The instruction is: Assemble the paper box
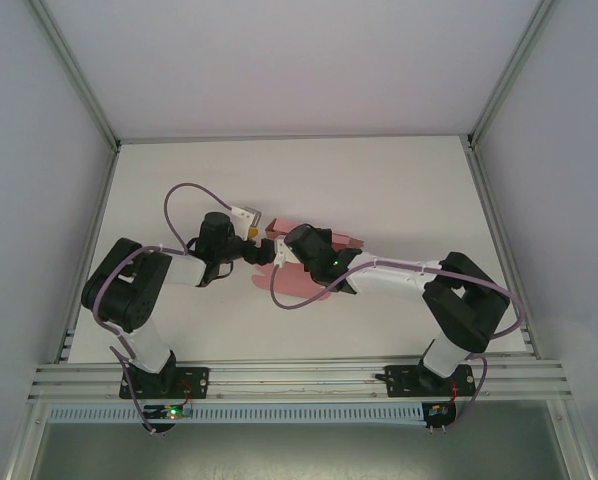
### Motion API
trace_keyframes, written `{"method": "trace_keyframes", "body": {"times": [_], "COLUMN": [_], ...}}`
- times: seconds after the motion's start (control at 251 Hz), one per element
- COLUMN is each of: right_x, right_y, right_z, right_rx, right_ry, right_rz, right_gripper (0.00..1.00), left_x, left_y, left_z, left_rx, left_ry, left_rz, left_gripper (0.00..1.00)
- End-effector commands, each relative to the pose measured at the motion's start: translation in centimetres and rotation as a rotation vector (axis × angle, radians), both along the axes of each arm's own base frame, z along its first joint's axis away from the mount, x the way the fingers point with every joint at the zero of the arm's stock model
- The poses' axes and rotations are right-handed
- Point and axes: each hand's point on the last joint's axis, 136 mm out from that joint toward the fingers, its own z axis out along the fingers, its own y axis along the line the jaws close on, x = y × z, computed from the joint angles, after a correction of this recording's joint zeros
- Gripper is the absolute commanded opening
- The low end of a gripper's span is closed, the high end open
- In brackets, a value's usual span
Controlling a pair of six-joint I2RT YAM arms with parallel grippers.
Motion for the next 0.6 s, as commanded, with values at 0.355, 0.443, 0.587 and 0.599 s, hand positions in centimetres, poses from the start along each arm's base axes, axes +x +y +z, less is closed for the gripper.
{"method": "trace_keyframes", "body": {"times": [0.355,0.443,0.587,0.599], "right_x": [-4.0,-3.8,-3.7,-3.8], "right_y": [-0.9,-1.1,-1.0,-1.0], "right_z": [-2.5,-2.6,-2.8,-2.8], "right_rx": [0.037,0.029,0.042,0.043], "right_ry": [0.272,0.278,0.297,0.300], "right_rz": [0.051,0.049,0.047,0.047], "right_gripper": [0.00,0.00,0.00,0.00], "left_x": [1.4,1.8,2.3,2.3], "left_y": [2.4,2.8,2.1,2.1], "left_z": [7.1,7.8,7.4,7.4], "left_rx": [-0.129,-0.135,-0.127,-0.129], "left_ry": [-0.133,-0.133,-0.087,-0.089], "left_rz": [0.172,0.204,0.175,0.170], "left_gripper": [1.00,1.00,0.98,0.97]}}
